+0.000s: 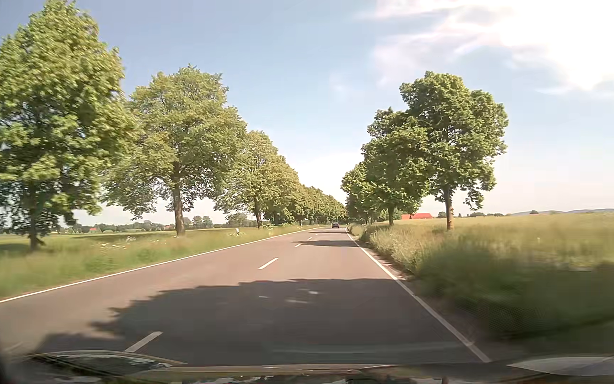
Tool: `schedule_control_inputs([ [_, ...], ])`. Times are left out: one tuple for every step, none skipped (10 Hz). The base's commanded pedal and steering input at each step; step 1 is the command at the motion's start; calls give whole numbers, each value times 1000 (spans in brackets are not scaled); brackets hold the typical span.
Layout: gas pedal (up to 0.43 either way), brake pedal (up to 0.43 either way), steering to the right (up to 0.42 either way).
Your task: Follow the waypoints while adhering to traffic rules and regulations
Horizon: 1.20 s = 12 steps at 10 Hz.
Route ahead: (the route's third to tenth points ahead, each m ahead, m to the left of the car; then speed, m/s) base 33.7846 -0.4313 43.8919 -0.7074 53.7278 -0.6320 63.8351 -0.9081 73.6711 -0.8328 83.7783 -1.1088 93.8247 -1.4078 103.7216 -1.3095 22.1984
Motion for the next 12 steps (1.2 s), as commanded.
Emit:
schedule_control_inputs([
  [220, 0, 0],
  [220, 0, 0],
  [220, 0, 0],
  [220, 0, 1],
  [220, 0, 1],
  [220, 0, 0],
  [220, 0, 0],
  [220, 0, 0],
  [220, 0, 0],
  [220, 0, 0],
  [220, 0, 0],
  [220, 0, 1],
])
